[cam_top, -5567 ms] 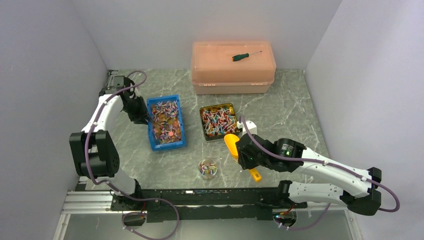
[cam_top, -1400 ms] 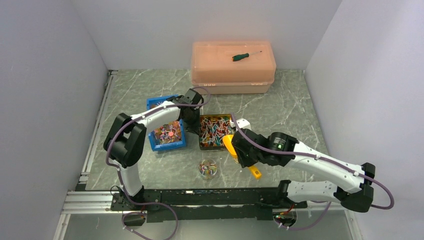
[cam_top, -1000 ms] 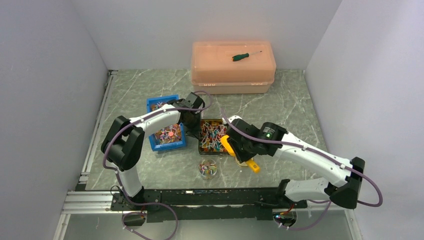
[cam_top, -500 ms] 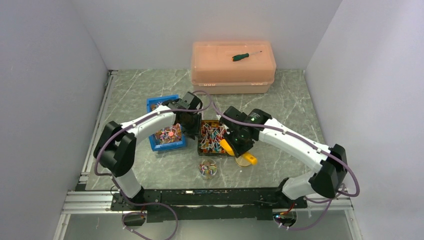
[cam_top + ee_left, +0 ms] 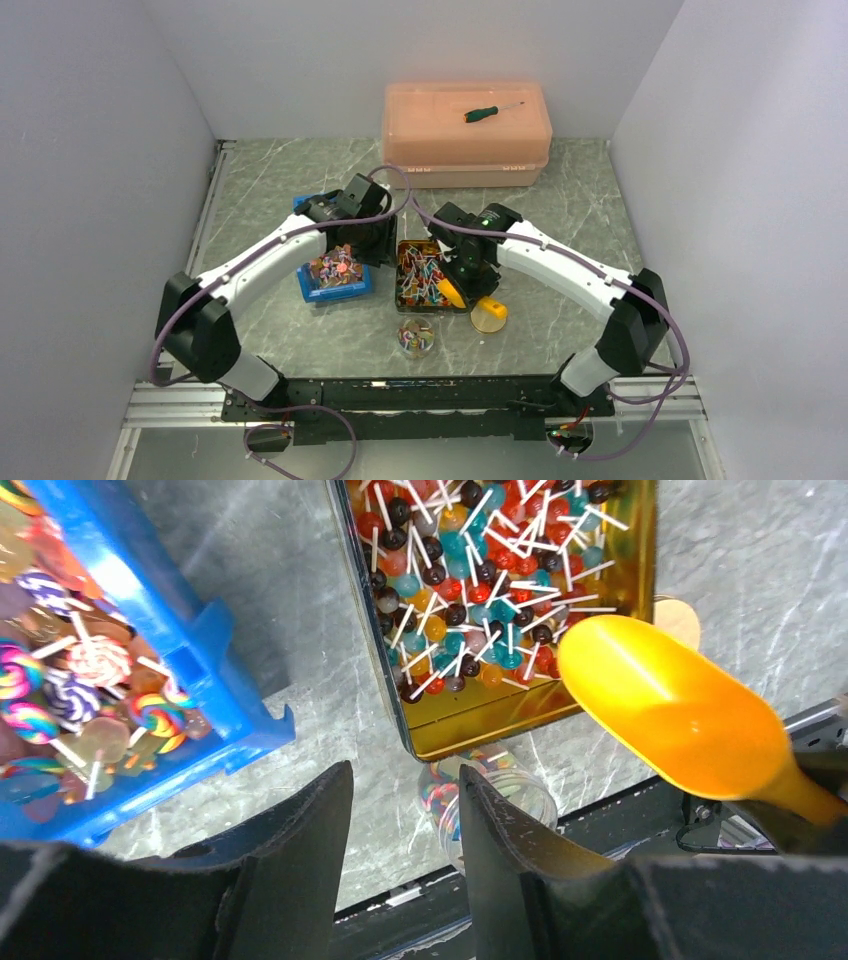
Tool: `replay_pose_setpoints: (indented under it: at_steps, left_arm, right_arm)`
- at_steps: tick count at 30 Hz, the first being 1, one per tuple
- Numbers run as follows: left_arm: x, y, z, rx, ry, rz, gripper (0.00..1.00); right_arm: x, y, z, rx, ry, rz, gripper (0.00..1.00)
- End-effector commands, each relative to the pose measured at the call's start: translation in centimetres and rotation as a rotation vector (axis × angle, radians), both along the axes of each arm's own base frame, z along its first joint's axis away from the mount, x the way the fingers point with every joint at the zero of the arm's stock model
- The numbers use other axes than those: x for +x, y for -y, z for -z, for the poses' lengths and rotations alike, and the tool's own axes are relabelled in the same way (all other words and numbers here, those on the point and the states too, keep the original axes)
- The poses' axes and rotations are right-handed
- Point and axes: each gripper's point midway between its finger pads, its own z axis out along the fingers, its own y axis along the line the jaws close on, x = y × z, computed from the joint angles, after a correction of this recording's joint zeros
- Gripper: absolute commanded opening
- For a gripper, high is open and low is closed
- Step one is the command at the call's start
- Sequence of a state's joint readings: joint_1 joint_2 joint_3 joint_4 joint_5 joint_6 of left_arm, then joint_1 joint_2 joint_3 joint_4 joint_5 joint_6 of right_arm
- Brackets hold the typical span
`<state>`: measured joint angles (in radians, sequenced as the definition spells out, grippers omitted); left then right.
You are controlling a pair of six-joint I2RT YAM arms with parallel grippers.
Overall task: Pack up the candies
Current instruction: Scoop the fake candies from the storage box.
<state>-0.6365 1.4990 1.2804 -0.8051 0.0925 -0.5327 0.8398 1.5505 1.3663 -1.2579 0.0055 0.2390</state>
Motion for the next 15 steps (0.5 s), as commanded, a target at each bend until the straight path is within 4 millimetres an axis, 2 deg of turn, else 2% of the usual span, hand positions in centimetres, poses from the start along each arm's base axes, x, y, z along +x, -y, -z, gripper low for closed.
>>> replay_pose_setpoints:
  at_steps: [1, 5, 9, 15]
  left_arm:
    - [0.3, -1.5, -5.0, 0.001, 0.161, 0.012, 0.49]
    - [-0.4, -2.6, -7.3, -0.021, 0.256, 0.032, 0.51]
    - [-0.5, -4.5, -8.6, 0.015, 0.35, 0.019, 0.52]
    - [-0.7, -6.5, -9.2, 0.06, 0.439, 0.0, 0.54]
  right_arm:
    - [0.4, -0.5, -0.7, 0.0, -0.024, -0.017, 0.0]
    - [0.8, -0.8, -0.3, -0.024, -0.048, -0.024, 0.0]
    - [1.3, -0.9, 0.2, -0.051, -0.067, -0.023, 0.0]
    - [2.1, -1.1, 1.6, -0.099, -0.11, -0.02, 0.0]
